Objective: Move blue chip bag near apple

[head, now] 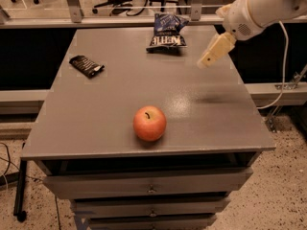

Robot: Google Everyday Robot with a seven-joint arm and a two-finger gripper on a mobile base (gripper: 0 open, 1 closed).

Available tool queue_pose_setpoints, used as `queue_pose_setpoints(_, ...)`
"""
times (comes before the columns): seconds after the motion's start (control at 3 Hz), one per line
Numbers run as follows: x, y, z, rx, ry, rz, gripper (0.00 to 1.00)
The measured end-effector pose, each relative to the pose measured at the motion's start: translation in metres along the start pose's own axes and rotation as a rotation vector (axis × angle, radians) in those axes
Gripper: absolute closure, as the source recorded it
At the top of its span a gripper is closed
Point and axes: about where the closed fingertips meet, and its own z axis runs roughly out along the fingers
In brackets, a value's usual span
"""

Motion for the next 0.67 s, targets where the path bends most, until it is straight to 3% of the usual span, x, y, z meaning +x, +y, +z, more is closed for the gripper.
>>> queue_pose_setpoints(0.33,0.0014,-0.0180,0.0062,0.019,-0.026,0.013,0.00)
queue_pose_setpoints(0.67,-0.0006,-0.0172,0.0042,0.020,-0.026,0.010,0.00)
